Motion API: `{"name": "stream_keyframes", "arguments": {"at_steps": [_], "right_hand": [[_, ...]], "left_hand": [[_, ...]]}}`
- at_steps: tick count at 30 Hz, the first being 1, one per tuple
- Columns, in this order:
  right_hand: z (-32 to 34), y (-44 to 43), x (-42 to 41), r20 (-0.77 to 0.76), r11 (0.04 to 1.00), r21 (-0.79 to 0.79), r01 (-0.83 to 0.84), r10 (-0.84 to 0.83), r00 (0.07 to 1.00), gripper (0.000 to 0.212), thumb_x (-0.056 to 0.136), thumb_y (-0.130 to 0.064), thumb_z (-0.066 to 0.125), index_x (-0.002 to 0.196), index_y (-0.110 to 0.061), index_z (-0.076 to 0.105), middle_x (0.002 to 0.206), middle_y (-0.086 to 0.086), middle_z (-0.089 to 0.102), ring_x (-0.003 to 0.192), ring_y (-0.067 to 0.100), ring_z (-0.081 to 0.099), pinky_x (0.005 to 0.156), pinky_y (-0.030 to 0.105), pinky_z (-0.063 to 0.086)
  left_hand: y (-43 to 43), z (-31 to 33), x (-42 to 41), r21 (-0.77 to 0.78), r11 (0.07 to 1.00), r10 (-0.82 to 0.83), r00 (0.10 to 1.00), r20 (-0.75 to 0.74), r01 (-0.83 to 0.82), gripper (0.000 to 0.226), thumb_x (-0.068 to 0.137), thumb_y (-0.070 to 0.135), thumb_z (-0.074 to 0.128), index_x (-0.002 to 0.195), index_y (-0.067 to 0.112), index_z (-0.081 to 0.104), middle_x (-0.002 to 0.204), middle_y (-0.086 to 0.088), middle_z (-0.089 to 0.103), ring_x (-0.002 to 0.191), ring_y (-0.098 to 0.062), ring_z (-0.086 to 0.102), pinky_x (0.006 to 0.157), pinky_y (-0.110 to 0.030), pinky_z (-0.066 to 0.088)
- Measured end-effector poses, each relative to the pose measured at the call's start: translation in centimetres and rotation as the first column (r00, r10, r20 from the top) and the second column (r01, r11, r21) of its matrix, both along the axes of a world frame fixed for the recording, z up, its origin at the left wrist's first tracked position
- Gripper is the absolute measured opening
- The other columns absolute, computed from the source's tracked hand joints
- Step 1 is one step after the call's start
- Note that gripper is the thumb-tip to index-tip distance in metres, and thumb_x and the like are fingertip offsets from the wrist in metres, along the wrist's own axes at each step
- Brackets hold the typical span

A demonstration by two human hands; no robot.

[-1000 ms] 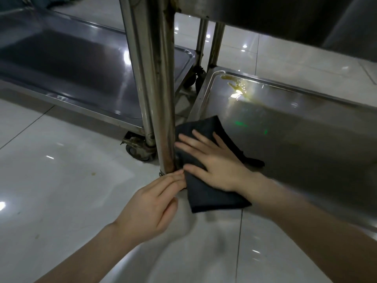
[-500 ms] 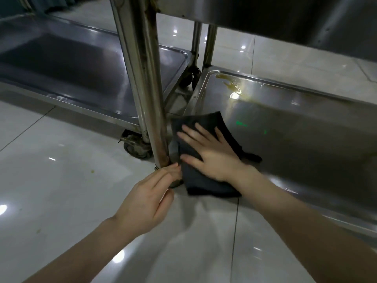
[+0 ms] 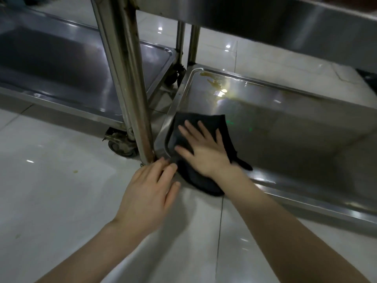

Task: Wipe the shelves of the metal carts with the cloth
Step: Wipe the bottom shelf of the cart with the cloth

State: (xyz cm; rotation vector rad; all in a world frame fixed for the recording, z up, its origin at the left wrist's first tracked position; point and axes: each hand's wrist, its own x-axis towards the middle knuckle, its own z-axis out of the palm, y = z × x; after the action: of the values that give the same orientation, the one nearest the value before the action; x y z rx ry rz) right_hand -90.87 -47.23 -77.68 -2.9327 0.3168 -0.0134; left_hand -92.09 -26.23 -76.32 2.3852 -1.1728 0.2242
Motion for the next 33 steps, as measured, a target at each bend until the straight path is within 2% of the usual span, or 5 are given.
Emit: {"name": "stream_keyframes", "arguments": {"at_steps": [13, 18, 25, 29, 33], "right_hand": [[0.9, -7.4, 2.4, -0.113, 0.933, 0.031, 0.359, -0.354, 0.928, 0.064, 0.096, -0.068, 0.02, 0.153, -0.045, 0.004, 0.162, -0.019, -0.007, 0.15, 0.013, -0.009, 0.116, 0.055, -0.008], [0.5, -5.6, -1.9, -0.007, 0.982, -0.028, 0.187, -0.187, 0.982, 0.067, 0.093, -0.07, 0.013, 0.153, -0.043, 0.007, 0.163, -0.018, 0.0, 0.15, 0.014, -0.004, 0.118, 0.057, -0.002], [0.3, -9.7, -5.7, -0.028, 0.994, -0.017, 0.112, -0.112, 0.993, 0.072, 0.09, -0.076, 0.022, 0.153, -0.046, 0.005, 0.162, -0.021, -0.003, 0.149, 0.01, -0.008, 0.118, 0.051, -0.005], [0.8, -14.5, -1.6, -0.062, 0.984, -0.071, 0.163, -0.168, 0.984, 0.068, 0.103, -0.032, 0.041, 0.156, -0.034, -0.001, 0.164, -0.008, -0.009, 0.15, 0.023, -0.01, 0.117, 0.061, -0.003], [-0.3, -13.3, -6.8, 0.003, 0.997, -0.039, 0.06, -0.059, 0.998, 0.066, 0.097, -0.066, 0.021, 0.155, -0.039, 0.004, 0.164, -0.012, -0.003, 0.15, 0.021, -0.006, 0.116, 0.058, -0.007]], "left_hand": [[-9.4, -0.7, 5.2, 0.094, 0.996, 0.005, 0.991, -0.132, 0.008, 0.053, 0.101, 0.035, 0.03, 0.152, 0.02, 0.023, 0.16, -0.006, 0.018, 0.15, -0.019, -0.006, 0.122, -0.041, -0.006], [-10.5, -1.0, 5.6, -0.027, 0.998, 0.05, 0.965, -0.258, -0.059, 0.054, 0.099, 0.044, 0.023, 0.149, 0.025, 0.028, 0.16, -0.006, 0.021, 0.15, -0.019, -0.001, 0.122, -0.047, 0.006], [-11.2, -1.9, 5.4, 0.297, 0.949, 0.089, 0.994, 0.066, -0.105, 0.072, 0.089, 0.073, 0.006, 0.152, 0.037, 0.012, 0.163, -0.003, 0.011, 0.15, -0.02, -0.007, 0.121, -0.044, -0.005], [-11.4, -1.3, 4.8, 0.446, 0.888, 0.08, 0.993, 0.084, -0.109, 0.073, 0.088, 0.069, -0.007, 0.153, 0.038, 0.003, 0.163, -0.002, 0.001, 0.149, -0.022, -0.012, 0.122, -0.046, -0.002], [-12.3, 0.3, 3.5, 0.627, 0.766, 0.061, 0.987, 0.148, -0.141, 0.075, 0.083, 0.061, -0.012, 0.153, 0.036, -0.006, 0.163, -0.004, -0.004, 0.149, -0.025, -0.01, 0.121, -0.048, 0.0]]}}
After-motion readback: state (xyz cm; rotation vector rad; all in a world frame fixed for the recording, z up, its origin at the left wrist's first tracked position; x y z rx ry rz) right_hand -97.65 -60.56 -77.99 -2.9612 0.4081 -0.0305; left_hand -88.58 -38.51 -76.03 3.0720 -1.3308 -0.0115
